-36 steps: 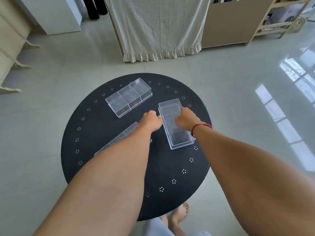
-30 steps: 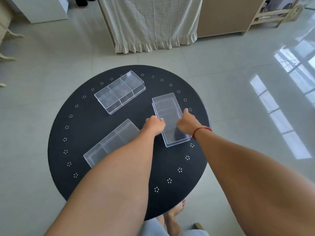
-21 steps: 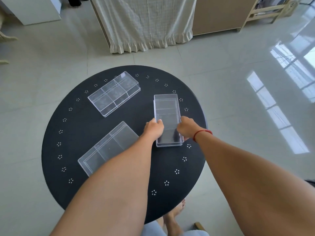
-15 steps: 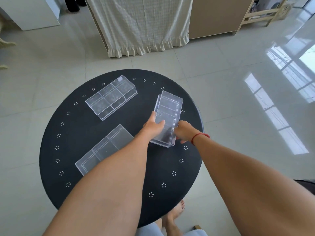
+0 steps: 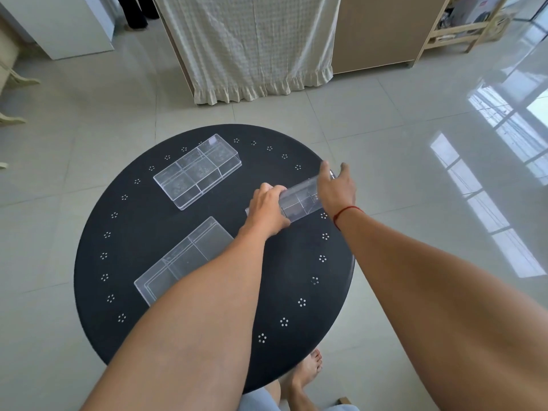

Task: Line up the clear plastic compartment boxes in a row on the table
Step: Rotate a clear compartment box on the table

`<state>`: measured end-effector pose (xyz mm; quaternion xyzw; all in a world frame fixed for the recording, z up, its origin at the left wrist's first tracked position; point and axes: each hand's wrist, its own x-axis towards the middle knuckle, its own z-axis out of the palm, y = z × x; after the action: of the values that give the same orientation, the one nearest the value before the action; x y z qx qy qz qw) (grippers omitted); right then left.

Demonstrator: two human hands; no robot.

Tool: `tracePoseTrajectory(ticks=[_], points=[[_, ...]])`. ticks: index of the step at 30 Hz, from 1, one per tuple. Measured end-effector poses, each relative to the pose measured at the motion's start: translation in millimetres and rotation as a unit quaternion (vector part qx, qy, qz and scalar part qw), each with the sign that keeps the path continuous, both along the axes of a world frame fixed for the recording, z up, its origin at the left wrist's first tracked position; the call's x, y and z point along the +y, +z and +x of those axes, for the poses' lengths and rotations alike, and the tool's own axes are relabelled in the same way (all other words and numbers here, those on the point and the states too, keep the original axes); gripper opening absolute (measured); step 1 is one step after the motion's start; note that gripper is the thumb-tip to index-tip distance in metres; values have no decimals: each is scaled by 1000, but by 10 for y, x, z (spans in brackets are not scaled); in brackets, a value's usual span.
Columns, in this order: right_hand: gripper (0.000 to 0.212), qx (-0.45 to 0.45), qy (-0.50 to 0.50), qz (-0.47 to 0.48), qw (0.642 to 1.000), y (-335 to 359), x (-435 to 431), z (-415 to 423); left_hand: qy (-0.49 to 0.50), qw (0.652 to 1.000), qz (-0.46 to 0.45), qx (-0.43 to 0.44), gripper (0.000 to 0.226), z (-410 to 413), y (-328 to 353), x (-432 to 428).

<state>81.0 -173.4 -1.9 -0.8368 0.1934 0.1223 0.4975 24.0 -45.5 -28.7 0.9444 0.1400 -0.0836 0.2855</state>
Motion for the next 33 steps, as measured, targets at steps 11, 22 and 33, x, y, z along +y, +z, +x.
tracePoseTrajectory(ticks=[11,22,33], points=[[51,72,-102,31,992,-230,-136,-133,140,987,-57,-53,53,-160,-186,-36],[50,77,4,-61,995,-492,-196,-202,179,972,-130,78,87,-229,-271,71],[51,-73,286,-243,924,-596,-249,-258,77,996,-2,49,74,-140,-343,69]])
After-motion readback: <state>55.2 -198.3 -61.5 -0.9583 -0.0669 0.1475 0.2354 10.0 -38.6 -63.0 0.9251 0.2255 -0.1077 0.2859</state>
